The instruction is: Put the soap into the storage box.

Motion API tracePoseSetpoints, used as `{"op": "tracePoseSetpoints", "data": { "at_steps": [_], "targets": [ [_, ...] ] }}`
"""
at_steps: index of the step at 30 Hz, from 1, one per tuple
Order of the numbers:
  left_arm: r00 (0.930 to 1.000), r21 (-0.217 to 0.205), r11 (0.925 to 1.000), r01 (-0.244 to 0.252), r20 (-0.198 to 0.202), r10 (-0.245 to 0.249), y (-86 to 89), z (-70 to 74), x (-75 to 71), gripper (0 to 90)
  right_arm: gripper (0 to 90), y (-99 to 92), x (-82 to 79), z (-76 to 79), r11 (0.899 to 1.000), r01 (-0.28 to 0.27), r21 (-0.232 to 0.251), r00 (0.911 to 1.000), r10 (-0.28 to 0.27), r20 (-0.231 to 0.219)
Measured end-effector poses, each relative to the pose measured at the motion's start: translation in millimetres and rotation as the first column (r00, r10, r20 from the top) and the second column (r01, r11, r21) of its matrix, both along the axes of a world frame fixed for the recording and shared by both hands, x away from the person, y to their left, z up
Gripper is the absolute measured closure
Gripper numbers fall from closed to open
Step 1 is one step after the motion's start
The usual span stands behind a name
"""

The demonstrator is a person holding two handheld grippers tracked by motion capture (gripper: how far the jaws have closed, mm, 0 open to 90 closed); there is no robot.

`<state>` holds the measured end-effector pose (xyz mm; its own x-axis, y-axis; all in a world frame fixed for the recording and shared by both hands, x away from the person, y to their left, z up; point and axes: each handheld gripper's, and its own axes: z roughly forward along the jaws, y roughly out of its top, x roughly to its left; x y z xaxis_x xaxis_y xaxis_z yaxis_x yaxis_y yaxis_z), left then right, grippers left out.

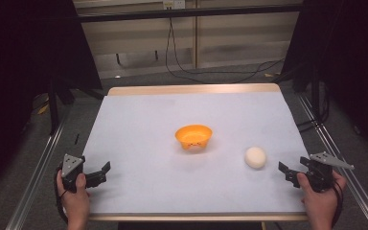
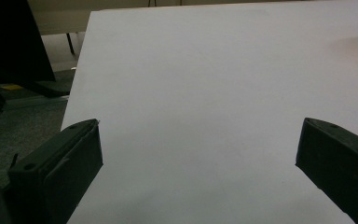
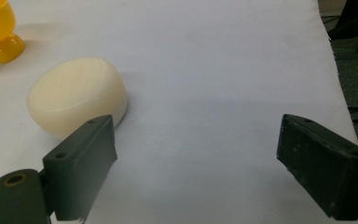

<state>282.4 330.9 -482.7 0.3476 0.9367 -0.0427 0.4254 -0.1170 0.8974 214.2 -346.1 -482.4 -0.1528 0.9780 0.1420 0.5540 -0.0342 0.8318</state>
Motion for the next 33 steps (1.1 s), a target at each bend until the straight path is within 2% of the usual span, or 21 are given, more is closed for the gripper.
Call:
{"op": "tracePoseSetpoints", "data": {
  "at_steps": [2,5,11,15,18,19,21,27,33],
  "targets": [
    [1.0,0.01,1.0,-0.001,0.003,0.001,0.2,0.2,-0.3,0.3,11.6,-1.0,0.9,1.1,1.0,-0.008,0.009,1.0,0.008,0.002],
    [1.0,0.007,1.0,-0.002,0.002,0.002,-0.3,0.1,-0.4,0.3,13.8,-2.2,3.1,2.4,1.0,0.0,-0.027,1.0,0.0,-0.006],
    [1.0,0.008,1.0,-0.001,-0.001,0.001,-0.1,0.0,0.0,0.3,15.6,-5.5,4.2,4.2,1.0,-0.006,-0.017,0.9999,0.006,-0.008],
    [1.0,0.005,1.0,0.002,-0.004,-0.002,-0.1,0.0,0.2,0.3,18.9,-4.4,7.5,4.7,0.998,-0.026,-0.058,0.9996,0.025,-0.016],
    [1.0,0.011,0.9999,0.001,-0.005,-0.001,-0.2,0.0,0.3,0.3,19.2,-3.1,9.4,8.1,0.998,-0.046,-0.052,0.9975,0.043,-0.056],
    [1.0,0.011,0.9999,0.001,-0.005,-0.001,-0.2,0.0,0.3,0.3,19.2,-3.1,9.4,8.1,0.998,-0.046,-0.052,0.9975,0.043,-0.056],
    [1.0,0.008,1.0,0.002,-0.009,-0.002,-0.2,0.0,0.7,0.3,18.5,-0.6,10.9,10.0,0.998,-0.057,-0.033,0.9945,0.054,-0.09],
    [0.9999,0.015,0.9999,0.002,-0.012,-0.002,-0.9,-0.1,1.0,0.3,11.4,6.8,12.7,11.0,0.995,-0.083,-0.056,0.9903,0.076,-0.117],
    [0.9999,0.014,0.9999,0.003,-0.013,-0.003,-0.8,-0.1,1.2,0.3,8.4,14.0,17.1,12.1,0.992,-0.105,-0.07,0.9851,0.094,-0.144]
  ]
}}
